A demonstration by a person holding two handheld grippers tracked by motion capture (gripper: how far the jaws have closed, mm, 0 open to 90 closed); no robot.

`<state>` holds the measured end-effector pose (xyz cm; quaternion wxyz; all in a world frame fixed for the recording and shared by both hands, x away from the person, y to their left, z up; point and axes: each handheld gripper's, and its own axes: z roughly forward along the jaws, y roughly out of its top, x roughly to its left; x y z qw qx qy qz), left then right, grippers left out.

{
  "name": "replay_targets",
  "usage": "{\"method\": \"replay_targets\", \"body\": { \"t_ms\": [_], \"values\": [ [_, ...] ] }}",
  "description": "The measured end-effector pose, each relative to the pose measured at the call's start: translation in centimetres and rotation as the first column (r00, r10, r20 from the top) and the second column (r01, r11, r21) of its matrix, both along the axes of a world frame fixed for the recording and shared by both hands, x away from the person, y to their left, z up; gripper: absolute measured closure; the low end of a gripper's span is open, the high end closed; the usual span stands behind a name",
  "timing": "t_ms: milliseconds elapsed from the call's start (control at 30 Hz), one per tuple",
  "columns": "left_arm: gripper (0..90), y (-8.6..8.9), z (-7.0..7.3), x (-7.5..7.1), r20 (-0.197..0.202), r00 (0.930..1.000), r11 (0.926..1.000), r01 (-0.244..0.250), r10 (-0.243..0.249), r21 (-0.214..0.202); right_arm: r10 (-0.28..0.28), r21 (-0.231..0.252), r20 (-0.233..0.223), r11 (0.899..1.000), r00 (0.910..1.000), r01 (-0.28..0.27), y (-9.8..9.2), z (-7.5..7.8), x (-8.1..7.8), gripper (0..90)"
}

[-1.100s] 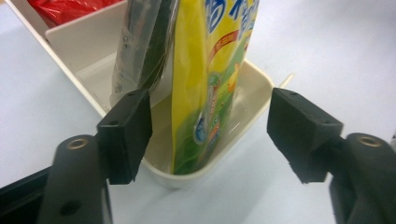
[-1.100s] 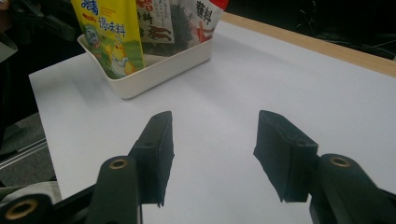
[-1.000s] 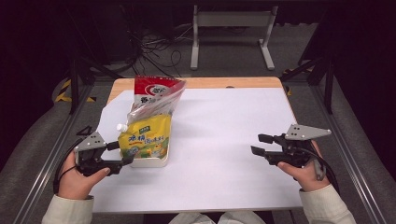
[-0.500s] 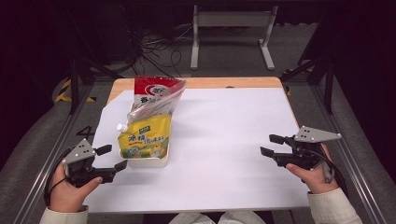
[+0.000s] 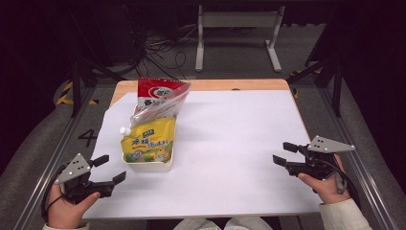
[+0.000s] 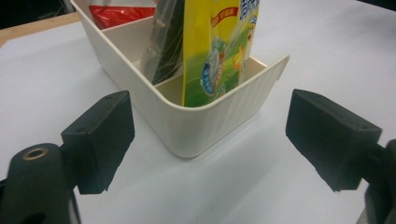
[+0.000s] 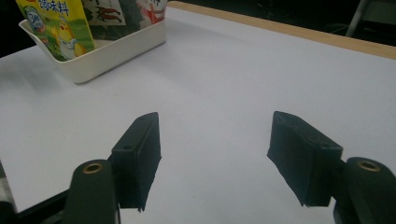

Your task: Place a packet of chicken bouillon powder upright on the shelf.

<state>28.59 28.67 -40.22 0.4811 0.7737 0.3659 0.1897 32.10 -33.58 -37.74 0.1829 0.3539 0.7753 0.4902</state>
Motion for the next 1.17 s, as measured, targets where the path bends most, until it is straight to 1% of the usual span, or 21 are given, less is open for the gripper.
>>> {"method": "replay_targets", "body": {
  "t_ms": [33,100,133,233,300,333,400,500,667,833,967,1067,1100,1167],
  "values": [
    [15.6,0.1,-0.2,0.0,0.003,1.0,1.0,-0.004,0.004,0.004,-0.004,0.0,0.003,1.0,1.0,0.004,-0.1,-0.1,0.0,33.9],
    [15.5,0.3,-0.8,0.2,0.006,1.0,1.0,-0.006,0.007,-0.003,-0.009,0.004,0.017,1.0,0.9998,0.009,-0.4,-0.4,-0.1,33.6],
    [15.5,0.3,-0.8,0.2,0.006,1.0,1.0,-0.006,0.007,-0.003,-0.009,0.004,0.017,1.0,0.9998,0.009,-0.4,-0.4,-0.1,33.6],
    [15.0,0.4,-1.6,0.4,0.016,0.9999,0.9998,0.003,-0.002,-0.02,-0.005,0.01,0.04,1.0,0.9992,0.004,-0.6,-0.8,-0.2,33.1],
    [14.7,0.5,-2.2,0.6,0.023,0.9997,0.9992,0.011,-0.011,-0.038,0.004,0.015,0.053,1.0,0.9986,-0.004,-0.7,-1.0,-0.3,33.1],
    [14.5,0.6,-2.5,0.6,0.017,0.9998,0.9989,0.013,-0.012,-0.044,0.007,0.015,0.065,1.0,0.9979,-0.008,-0.8,-1.2,-0.3,33.1],
    [14.3,0.6,-3.2,0.8,0.003,1.0,0.9986,0.009,-0.009,-0.052,0.01,0.022,0.074,1.0,0.9972,-0.012,-1.0,-1.5,-0.3,33.0],
    [14.3,0.7,-4.0,1.2,-0.013,0.9999,0.9989,0.0,0.0,-0.048,0.012,0.027,0.077,1.0,0.997,-0.014,-1.2,-2.2,-0.2,32.7],
    [14.0,0.6,-4.9,1.6,-0.039,0.9992,0.9981,-0.015,0.012,-0.06,-0.004,0.02,0.059,1.0,0.9983,0.003,-1.6,-3.5,0.1,32.3],
    [13.1,0.5,-5.5,2.0,-0.048,0.9988,0.9971,-0.016,0.012,-0.075,-0.02,0.025,0.045,1.0,0.9988,0.019,-2.0,-4.4,0.3,32.2],
    [12.7,0.4,-5.5,2.0,-0.05,0.9987,0.9979,-0.014,0.01,-0.063,-0.026,0.027,0.045,0.999,0.9986,0.025,-2.1,-4.5,0.3,31.7],
    [12.7,0.4,-5.6,2.1,-0.066,0.9977,0.9998,-0.017,0.016,-0.014,-0.032,0.025,0.044,0.999,0.9985,0.031,-2.2,-4.5,0.3,30.6],
    [12.8,0.3,-5.6,2.1,-0.073,0.9972,0.9998,-0.017,0.017,-0.005,-0.032,0.026,0.042,0.999,0.9986,0.031,-2.2,-4.5,0.3,30.1],
    [12.7,0.3,-5.7,2.2,-0.078,0.9968,0.9999,-0.015,0.015,-0.002,-0.037,0.026,0.033,0.999,0.9988,0.036,-2.2,-4.6,0.2,29.8]
  ]
}}
